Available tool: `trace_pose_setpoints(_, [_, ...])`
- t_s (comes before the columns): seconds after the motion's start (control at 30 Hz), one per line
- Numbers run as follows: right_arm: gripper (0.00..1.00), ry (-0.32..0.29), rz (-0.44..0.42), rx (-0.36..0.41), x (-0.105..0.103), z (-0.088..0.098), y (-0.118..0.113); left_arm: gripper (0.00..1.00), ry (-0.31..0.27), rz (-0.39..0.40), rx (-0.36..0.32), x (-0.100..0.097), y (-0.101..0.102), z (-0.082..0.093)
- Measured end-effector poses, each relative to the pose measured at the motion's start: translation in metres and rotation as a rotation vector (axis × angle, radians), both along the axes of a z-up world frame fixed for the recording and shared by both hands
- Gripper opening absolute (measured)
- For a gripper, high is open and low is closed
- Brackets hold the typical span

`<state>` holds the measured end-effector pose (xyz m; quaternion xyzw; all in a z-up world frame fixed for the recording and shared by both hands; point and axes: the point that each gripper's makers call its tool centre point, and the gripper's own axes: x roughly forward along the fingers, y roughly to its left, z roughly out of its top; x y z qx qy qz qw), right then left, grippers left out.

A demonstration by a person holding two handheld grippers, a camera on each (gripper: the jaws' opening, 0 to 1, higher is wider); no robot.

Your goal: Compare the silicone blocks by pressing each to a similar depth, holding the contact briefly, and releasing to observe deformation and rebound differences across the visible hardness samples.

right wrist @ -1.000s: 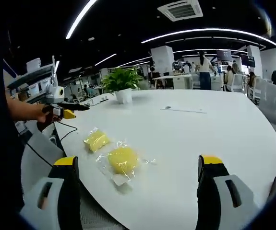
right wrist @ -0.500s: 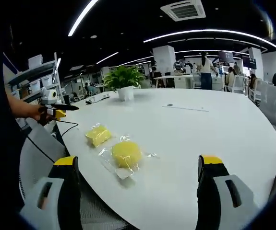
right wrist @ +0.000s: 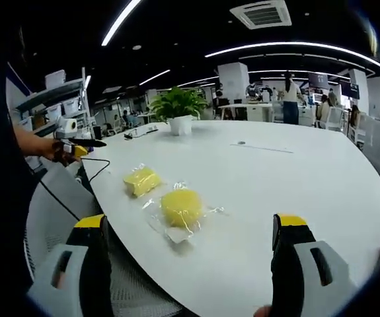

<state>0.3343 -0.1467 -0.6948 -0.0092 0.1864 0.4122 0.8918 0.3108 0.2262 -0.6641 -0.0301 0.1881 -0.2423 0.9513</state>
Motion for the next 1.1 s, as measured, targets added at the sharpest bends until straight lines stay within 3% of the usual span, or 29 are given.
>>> trace_pose_setpoints(0.17, [0.96, 0.019, -0.003, -0.017, -0.001, -0.004, -0.002, 1.0, 0.004, -0.013, 0.014, 0.002, -0.004, -0.001])
trace_pose_setpoints(0.2, [0.96, 0.083, -0.022, -0.028, -0.003, -0.012, -0.005, 1.0, 0.022, -0.004, 0.012, 0.003, -0.002, -0.003])
trace_pose_setpoints(0.23, [0.97, 0.1, -0.029, -0.029, -0.002, -0.013, -0.005, 1.0, 0.038, 0.003, -0.004, 0.003, 0.001, -0.005])
trace_pose_setpoints(0.33, [0.96, 0.108, -0.026, 0.002, 0.0, -0.009, -0.004, 1.0, -0.007, -0.004, -0.008, 0.004, 0.0, 0.001])
trace_pose_setpoints(0.4, [0.96, 0.063, -0.048, 0.024, 0.005, -0.002, -0.008, 1.0, 0.003, 0.006, -0.01, 0.006, 0.003, -0.002])
trace_pose_setpoints(0.5, [0.96, 0.073, -0.066, 0.033, 0.008, -0.001, -0.012, 1.0, 0.014, 0.001, -0.01, 0.005, 0.003, -0.003])
trace_pose_setpoints(0.57, [0.96, 0.068, -0.05, -0.012, 0.007, -0.005, -0.012, 1.0, 0.003, -0.008, -0.006, 0.006, 0.005, -0.004])
trace_pose_setpoints(0.63, [0.93, 0.062, -0.015, -0.083, 0.003, -0.013, -0.014, 1.0, 0.013, -0.03, -0.048, 0.004, -0.001, -0.002])
trace_pose_setpoints(0.73, [0.97, 0.067, -0.028, -0.05, 0.007, -0.007, -0.015, 1.0, -0.003, -0.062, -0.027, 0.002, -0.007, -0.001])
trace_pose_setpoints(0.8, [0.97, 0.083, -0.036, -0.022, 0.01, -0.003, -0.015, 1.0, -0.013, -0.056, -0.029, 0.004, -0.007, 0.002])
trace_pose_setpoints(0.97, [0.97, 0.089, -0.031, -0.038, 0.008, -0.008, -0.014, 1.0, -0.021, -0.039, -0.02, 0.009, -0.005, 0.005])
trace_pose_setpoints(1.0, [0.96, 0.096, -0.009, -0.003, 0.005, -0.007, -0.008, 1.0, -0.021, -0.031, -0.01, 0.009, -0.005, 0.007])
trace_pose_setpoints(1.1, [0.97, 0.097, -0.018, -0.023, 0.003, -0.009, -0.009, 1.0, 0.025, 0.01, -0.036, 0.01, -0.001, 0.009])
